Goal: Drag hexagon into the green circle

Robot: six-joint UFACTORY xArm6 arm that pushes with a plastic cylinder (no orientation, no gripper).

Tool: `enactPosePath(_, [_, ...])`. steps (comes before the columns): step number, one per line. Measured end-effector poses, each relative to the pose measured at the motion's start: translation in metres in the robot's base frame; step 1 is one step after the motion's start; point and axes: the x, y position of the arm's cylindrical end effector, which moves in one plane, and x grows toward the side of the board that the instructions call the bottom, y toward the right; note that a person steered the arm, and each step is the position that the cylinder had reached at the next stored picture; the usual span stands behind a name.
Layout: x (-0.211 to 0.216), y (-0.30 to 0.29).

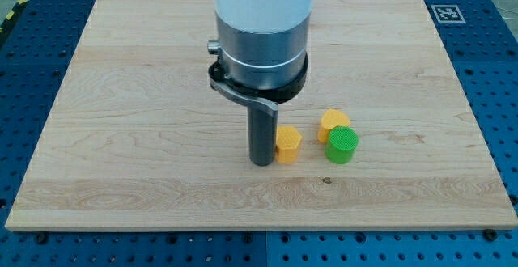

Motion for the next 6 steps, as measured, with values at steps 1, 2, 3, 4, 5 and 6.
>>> enactPosePath(1, [-0.002, 0.001])
enactPosePath(2, [-0.007, -0.002])
enactPosePath(3, [-0.008, 0.005])
enactPosePath(4, [-0.008, 0.036])
enactPosePath(5, [-0.008, 0.043])
enactPosePath(6, [-0.008, 0.043])
